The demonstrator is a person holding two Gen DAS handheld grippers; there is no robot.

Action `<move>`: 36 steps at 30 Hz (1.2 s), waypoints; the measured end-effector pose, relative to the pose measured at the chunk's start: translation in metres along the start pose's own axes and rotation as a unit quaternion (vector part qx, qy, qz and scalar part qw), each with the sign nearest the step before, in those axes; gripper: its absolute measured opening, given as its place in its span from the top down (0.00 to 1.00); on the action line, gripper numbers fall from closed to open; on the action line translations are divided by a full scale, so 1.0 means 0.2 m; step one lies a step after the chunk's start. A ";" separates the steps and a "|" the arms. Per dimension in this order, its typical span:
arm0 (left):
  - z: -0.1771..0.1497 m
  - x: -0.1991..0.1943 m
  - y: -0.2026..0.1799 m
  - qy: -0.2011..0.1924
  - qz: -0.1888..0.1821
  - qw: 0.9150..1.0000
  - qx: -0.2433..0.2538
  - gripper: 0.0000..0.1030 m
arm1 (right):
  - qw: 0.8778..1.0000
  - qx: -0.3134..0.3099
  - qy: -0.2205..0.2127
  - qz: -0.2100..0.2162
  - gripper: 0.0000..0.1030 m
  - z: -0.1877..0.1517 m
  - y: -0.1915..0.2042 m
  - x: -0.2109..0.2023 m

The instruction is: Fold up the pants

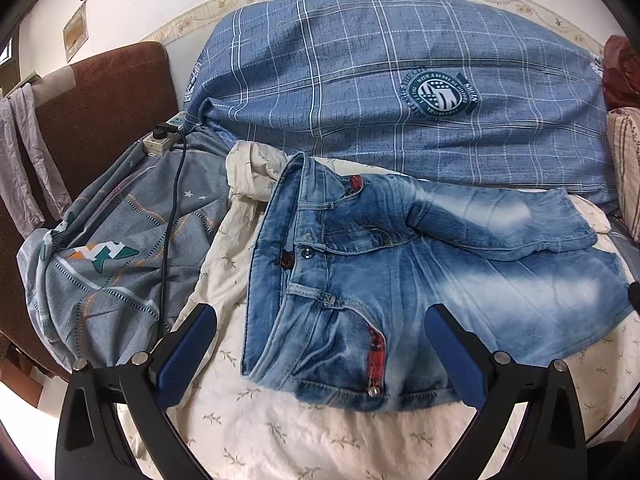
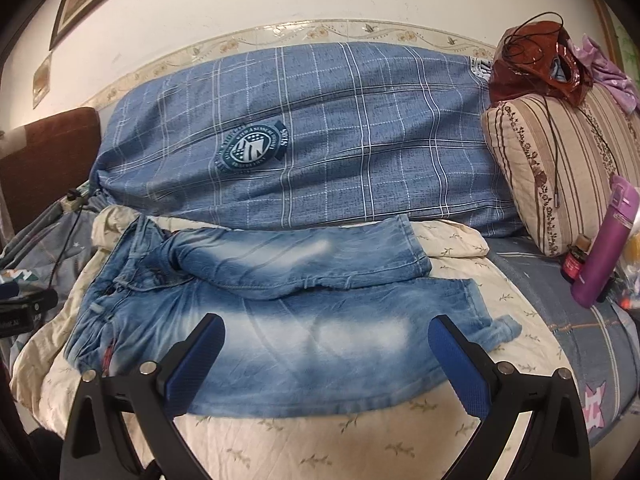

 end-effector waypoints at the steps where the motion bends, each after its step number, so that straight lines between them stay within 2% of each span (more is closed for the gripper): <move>1: 0.01 0.02 0.00 0.002 0.001 1.000 0.001 0.00 | 1.000 0.003 0.002 -0.001 0.00 0.02 -0.01 0.03; 7: 0.08 0.15 0.00 0.005 0.011 1.000 0.012 0.00 | 1.000 0.029 0.012 0.001 0.00 0.15 -0.11 0.18; 10: 0.15 0.25 0.00 0.022 0.003 1.000 0.021 0.00 | 0.999 0.032 0.020 -0.001 0.00 0.23 -0.19 0.30; 16: 0.45 0.56 0.09 0.047 0.005 0.999 0.023 0.00 | 0.997 0.040 0.065 -0.003 0.00 0.43 -0.43 0.64; 19: 0.63 0.78 0.14 0.065 0.025 0.997 0.019 0.00 | 0.994 0.058 0.088 0.002 0.02 0.53 -0.54 0.83; 23: 0.79 1.02 0.18 0.092 0.019 0.996 0.008 0.00 | 0.988 0.094 0.119 0.002 0.10 0.61 -0.66 1.11; 25: 0.85 1.13 0.19 0.106 0.006 0.994 0.002 0.00 | 0.984 0.114 0.140 -0.009 0.20 0.62 -0.72 1.27; 28: 0.90 1.31 0.24 0.127 0.007 0.991 -0.030 0.00 | 0.974 0.139 0.179 -0.009 0.26 0.59 -0.77 1.48; 29: 0.91 1.36 0.24 0.134 0.003 0.990 -0.037 0.02 | 0.972 0.135 0.190 -0.015 0.28 0.58 -0.77 1.54; 30: 0.92 1.42 0.24 0.144 -0.002 0.989 -0.042 0.10 | 0.971 0.123 0.205 -0.027 0.30 0.55 -0.76 1.60; 31: 0.92 1.47 0.24 0.154 -0.004 0.987 -0.045 0.16 | 0.969 0.115 0.216 -0.030 0.41 0.54 -0.74 1.65; 32: 0.92 1.51 0.23 0.161 0.002 0.986 -0.045 0.25 | 0.967 0.110 0.227 -0.030 0.51 0.52 -0.73 1.68; 33: 0.92 1.54 0.23 0.163 0.002 0.986 -0.046 0.40 | 0.966 0.106 0.235 -0.029 0.54 0.51 -0.72 1.71; 34: 0.92 1.57 0.22 0.163 -0.010 0.985 -0.047 0.49 | 0.966 0.102 0.236 -0.033 0.58 0.51 -0.70 1.71; 35: 0.92 1.59 0.20 0.166 -0.021 0.985 -0.047 0.57 | 0.967 0.093 0.234 -0.034 0.62 0.51 -0.68 1.71; 36: 0.92 1.60 0.19 0.167 -0.019 0.985 -0.043 0.62 | 0.968 0.087 0.232 -0.029 0.71 0.51 -0.66 1.70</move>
Point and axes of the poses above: each gripper's, at about its wrist camera, not at the fingertips, and x roughly the way its jaws point, y to its left, z to its top, the point moved 1 cm from there along x, roughly the way its jaws point, and after that the axes turned 2 degrees about z, right-handed, at the moved point
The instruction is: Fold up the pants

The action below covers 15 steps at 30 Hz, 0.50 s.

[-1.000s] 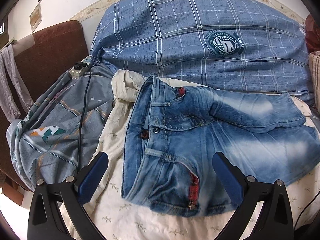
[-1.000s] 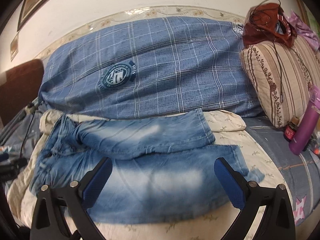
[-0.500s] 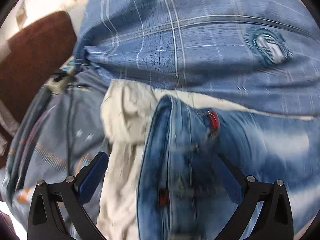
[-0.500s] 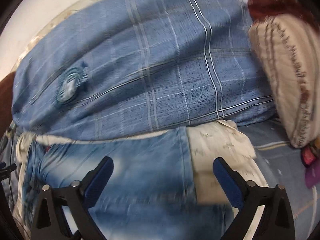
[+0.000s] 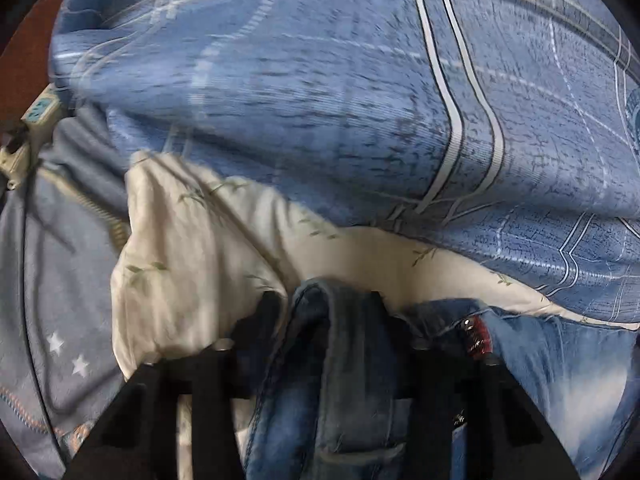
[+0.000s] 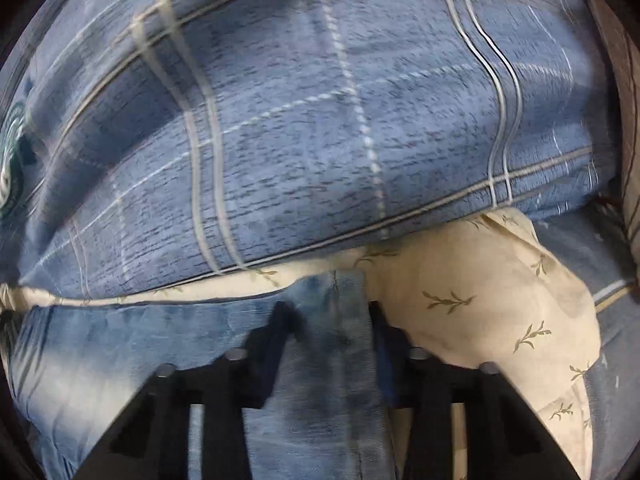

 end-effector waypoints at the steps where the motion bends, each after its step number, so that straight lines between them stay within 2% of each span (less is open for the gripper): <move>1: 0.00 0.00 -0.02 -0.004 -0.004 1.000 0.008 0.70 | 1.000 -0.006 -0.004 0.003 0.78 -0.01 0.02 -0.01; 2: -0.01 0.00 -0.03 0.000 -0.029 1.000 0.010 0.92 | 1.000 -0.011 -0.010 0.002 0.80 -0.02 0.03 -0.03; 3: -0.02 0.00 -0.02 0.005 -0.048 0.999 0.001 0.93 | 1.000 -0.017 -0.018 -0.002 0.81 -0.03 0.05 -0.06; 7: -0.06 -0.10 -0.02 -0.026 -0.058 0.998 0.015 0.93 | 0.999 -0.015 -0.046 0.007 0.82 -0.06 0.09 -0.18; 15: -0.10 -0.34 0.10 -0.045 -0.105 0.993 -0.001 0.93 | 0.994 -0.026 -0.105 0.010 0.82 -0.06 0.17 -0.51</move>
Point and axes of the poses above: each gripper's, at about its wrist camera, not at the fingertips, and x roughly the way its jaws point, y to its left, z to its top, the point moved 1 cm from there along x, roughly the way its jaws point, and after that the axes turned 2 degrees about z, right-handed, at the moved point
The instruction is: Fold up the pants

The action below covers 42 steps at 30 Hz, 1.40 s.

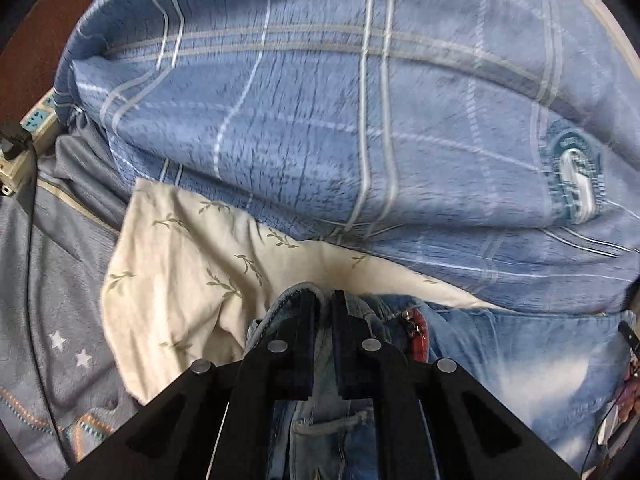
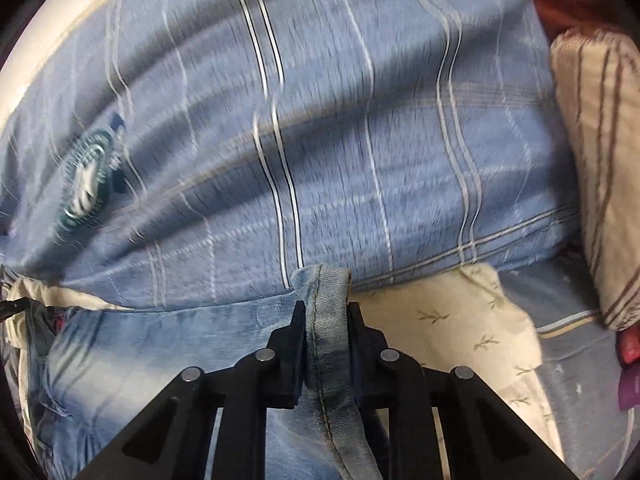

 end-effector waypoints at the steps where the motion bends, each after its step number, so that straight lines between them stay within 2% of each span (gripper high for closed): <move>1: 0.00 -0.05 0.01 -0.005 -0.009 1.000 -0.002 0.93 | 1.000 0.000 -0.007 -0.001 0.82 0.02 0.00 -0.03; 7: -0.06 -0.46 0.07 -0.053 -0.047 0.997 -0.005 0.93 | 0.998 0.019 -0.056 -0.007 0.82 0.09 -0.04 -0.24; 12: -0.25 -0.67 0.14 -0.087 -0.057 0.994 -0.012 0.93 | 0.996 0.027 -0.084 -0.017 0.82 0.05 -0.06 -0.39; 15: -0.43 -0.76 0.18 -0.098 -0.066 0.993 -0.018 0.93 | 0.997 0.023 -0.074 -0.024 0.82 -0.06 -0.11 -0.41; 18: -0.66 -0.84 0.22 -0.099 -0.063 0.993 -0.009 0.93 | 0.997 0.030 -0.064 -0.016 0.82 -0.24 -0.19 -0.49; 21: -0.87 -0.88 0.24 -0.090 -0.060 0.994 -0.004 0.93 | 0.997 0.029 -0.066 0.002 0.82 -0.41 -0.25 -0.60; 23: -1.05 -0.89 0.28 -0.070 -0.061 0.996 -0.003 0.93 | 0.998 0.016 -0.063 0.011 0.82 -0.54 -0.28 -0.69; 26: -1.27 -0.85 0.32 -0.026 -0.044 0.999 0.010 0.95 | 0.999 -0.015 -0.043 0.018 0.81 -0.73 -0.32 -0.81; 28: -1.39 -0.80 0.35 -0.005 -0.017 1.000 0.026 0.95 | 0.999 -0.010 0.002 0.039 0.78 -0.86 -0.37 -0.84; 31: -1.46 -0.77 0.38 0.018 0.015 0.999 0.043 0.95 | 0.994 0.011 0.076 0.071 0.73 -1.04 -0.47 -0.84; 34: -1.47 -0.82 0.41 0.014 0.029 0.998 0.051 0.95 | 0.990 0.020 0.117 0.072 0.73 -1.18 -0.56 -0.87; 37: -1.43 -0.92 0.38 -0.015 0.036 0.997 0.066 0.95 | 0.989 0.057 0.094 0.100 0.72 -1.16 -0.63 -0.95; 39: -1.41 -0.97 0.34 -0.037 0.030 0.996 0.072 0.95 | 0.990 0.070 0.063 0.109 0.63 -1.06 -0.63 -0.98; 40: -1.40 -1.00 0.29 -0.049 0.023 0.995 0.079 0.95 | 0.990 0.071 0.052 0.109 0.42 -1.01 -0.63 -0.97; 41: -1.39 -1.01 0.26 -0.054 0.020 0.995 0.084 0.94 | 0.991 0.075 0.032 0.105 0.27 -0.95 -0.61 -0.96; 42: -1.38 -1.01 0.22 -0.059 0.018 0.994 0.090 0.94 | 0.992 0.080 0.012 0.102 0.25 -0.89 -0.59 -0.95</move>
Point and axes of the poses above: each gripper's, at about its wrist camera, not at the fingertips, and x roughly the way its jaws point, y to its left, z to its top, the point moved 1 cm from there along x, roughly the way its jaws point, and after that the axes turned 2 degrees about z, right-handed, at the moved point
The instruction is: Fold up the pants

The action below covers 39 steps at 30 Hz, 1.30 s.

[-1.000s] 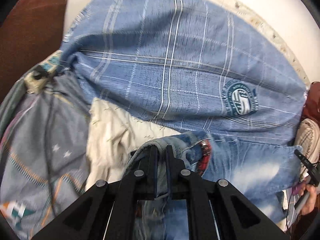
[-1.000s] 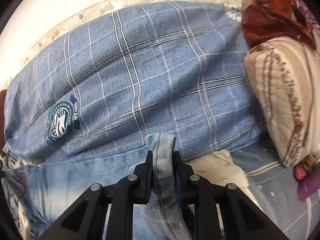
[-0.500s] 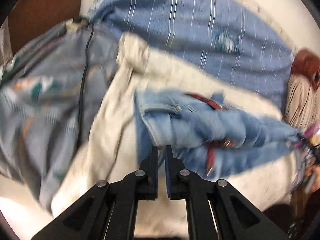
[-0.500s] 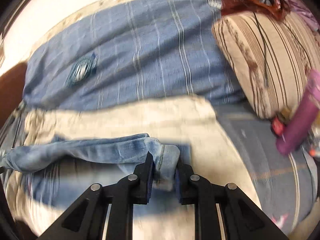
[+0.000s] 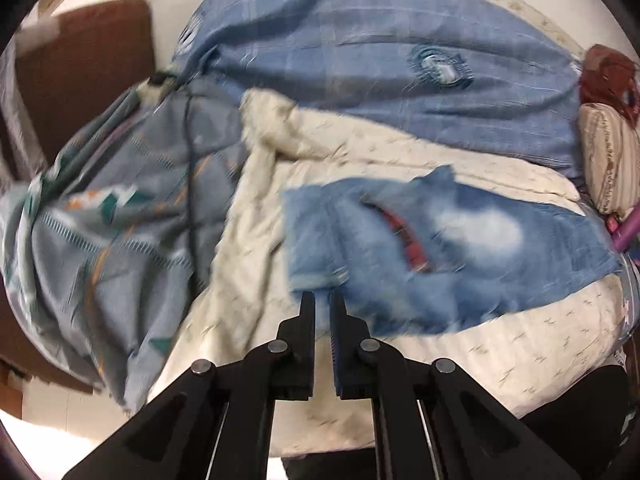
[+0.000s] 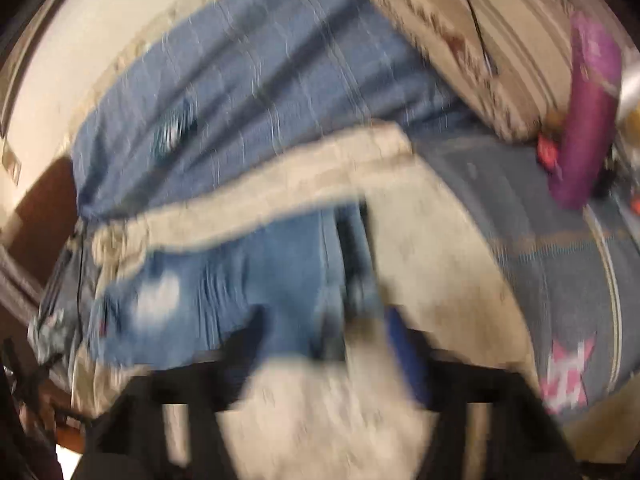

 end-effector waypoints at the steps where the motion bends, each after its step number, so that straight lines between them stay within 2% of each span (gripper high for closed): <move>1: 0.01 0.00 -0.03 -0.003 -0.002 1.000 0.006 0.94 | 1.000 0.003 -0.016 0.004 0.24 0.05 0.02 0.03; 2: 0.01 0.01 -0.07 -0.003 -0.005 1.000 0.015 0.91 | 1.000 0.004 -0.021 0.003 0.24 0.10 0.04 0.06; 4: 0.02 0.06 -0.12 0.004 -0.003 1.000 0.027 0.78 | 1.000 -0.001 -0.006 -0.029 0.24 0.19 0.09 0.20; 5: 0.02 0.09 -0.14 0.009 -0.001 1.000 0.027 0.64 | 0.999 -0.009 0.012 -0.046 0.24 0.23 0.11 0.29; 6: 0.01 0.12 -0.15 0.015 0.000 1.000 0.023 0.55 | 0.998 -0.017 0.027 -0.056 0.24 0.24 0.12 0.35; 7: 0.01 0.16 -0.16 0.026 0.002 1.000 0.018 0.53 | 0.996 -0.028 0.047 -0.072 0.25 0.24 0.13 0.44; 9: 0.00 0.23 -0.17 0.043 0.004 0.999 0.013 0.52 | 0.990 -0.048 0.080 -0.108 0.39 0.22 0.12 0.58; 10: -0.01 0.26 -0.17 0.052 0.003 0.999 0.010 0.52 | 0.987 -0.056 0.102 -0.109 0.61 0.21 0.11 0.64; 11: -0.02 0.29 -0.17 0.060 0.003 0.998 0.008 0.52 | 0.984 -0.064 0.125 -0.111 0.75 0.20 0.11 0.70; 13: -0.03 0.33 -0.16 0.071 0.006 0.997 0.007 0.52 | 0.977 -0.085 0.144 -0.133 0.82 0.17 0.13 0.76; 14: -0.03 0.34 -0.16 0.072 0.008 0.997 0.006 0.52 | 0.975 -0.100 0.140 -0.139 0.85 0.18 0.16 0.75; 16: -0.02 0.35 -0.15 0.069 0.012 0.998 0.002 0.52 | 0.979 -0.107 0.108 -0.133 0.87 0.23 0.21 0.69; 19: 0.01 0.36 -0.13 0.060 0.021 0.998 -0.007 0.52 | 0.988 -0.097 0.038 -0.118 0.89 0.35 0.24 0.55; 21: 0.03 0.36 -0.13 0.057 0.024 0.998 -0.012 0.52 | 0.989 -0.092 0.004 -0.116 0.93 0.40 0.24 0.50; 24: 0.01 0.38 -0.14 0.054 0.035 0.998 -0.010 0.50 | 0.987 -0.074 -0.002 -0.140 0.93 0.40 0.17 0.57; 26: 0.00 0.40 -0.16 0.058 0.043 0.997 -0.004 0.48 | 0.987 -0.053 0.030 -0.152 0.92 0.34 0.06 0.69; 27: -0.01 0.41 -0.16 0.060 0.047 0.997 -0.003 0.47 | 0.987 -0.038 0.049 -0.147 0.91 0.30 0.01 0.75; 29: -0.01 0.43 -0.17 0.064 0.053 0.997 -0.002 0.44 | 0.991 -0.006 0.049 -0.126 0.88 0.25 -0.07 0.77; 32: -0.02 0.47 -0.16 0.081 0.068 0.994 0.002 0.34 | 0.994 0.075 0.023 -0.076 0.87 0.24 -0.16 0.64; 34: -0.03 0.47 -0.13 0.090 0.068 0.994 -0.013 0.33 | 0.991 0.124 -0.004 -0.058 0.87 0.23 -0.22 0.51; 36: -0.04 0.47 -0.12 0.095 0.073 0.993 -0.018 0.33 | 0.988 0.139 -0.038 -0.049 0.85 0.22 -0.25 0.35; 39: -0.05 0.43 -0.15 0.091 0.072 0.993 -0.026 0.33 | 0.992 0.117 -0.043 -0.024 0.85 0.20 -0.18 0.21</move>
Point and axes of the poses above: each gripper's, at about its wrist camera, not at the fingertips, and x roughly the way its jaws point, y to its left, z to its top, the point moved 1 cm from there along x, roughly the way its jaws point, and after that the axes turned 2 degrees about z, right-handed, at the moved point
